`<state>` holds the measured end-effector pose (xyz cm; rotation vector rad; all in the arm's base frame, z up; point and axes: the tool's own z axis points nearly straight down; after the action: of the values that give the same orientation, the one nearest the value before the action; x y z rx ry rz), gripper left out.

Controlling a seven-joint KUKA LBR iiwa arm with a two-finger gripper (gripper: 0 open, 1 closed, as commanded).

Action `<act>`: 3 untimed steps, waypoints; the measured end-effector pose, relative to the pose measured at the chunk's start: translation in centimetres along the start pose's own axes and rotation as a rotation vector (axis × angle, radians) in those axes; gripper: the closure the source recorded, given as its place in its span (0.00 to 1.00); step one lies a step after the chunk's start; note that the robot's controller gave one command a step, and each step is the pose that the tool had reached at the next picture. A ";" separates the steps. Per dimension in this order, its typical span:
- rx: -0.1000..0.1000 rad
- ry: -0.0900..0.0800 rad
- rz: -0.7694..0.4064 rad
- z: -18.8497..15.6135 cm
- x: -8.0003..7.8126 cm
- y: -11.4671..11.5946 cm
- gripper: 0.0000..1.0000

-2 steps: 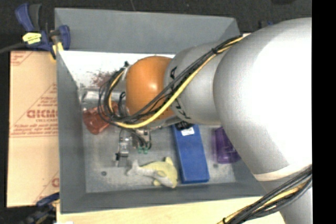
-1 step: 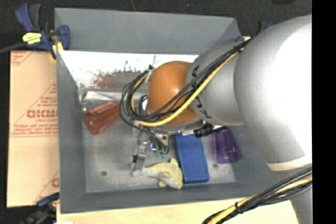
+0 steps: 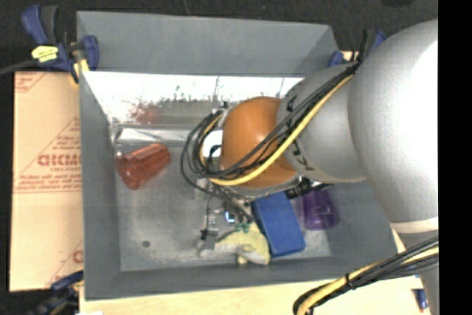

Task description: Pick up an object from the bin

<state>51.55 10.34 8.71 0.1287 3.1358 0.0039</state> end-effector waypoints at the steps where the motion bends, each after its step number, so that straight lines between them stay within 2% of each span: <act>1: 0.000 0.000 0.146 0.5 0.0 -3.9 0.00; 2: -0.002 0.002 0.054 1.3 1.1 -5.6 0.00; 3: 0.000 -0.003 0.033 -1.6 0.9 -6.2 0.00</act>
Offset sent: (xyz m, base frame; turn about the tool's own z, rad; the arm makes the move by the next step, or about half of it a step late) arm -0.0224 -0.0603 -0.0171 0.1201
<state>50.12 4.25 10.27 0.1796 3.1302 0.0040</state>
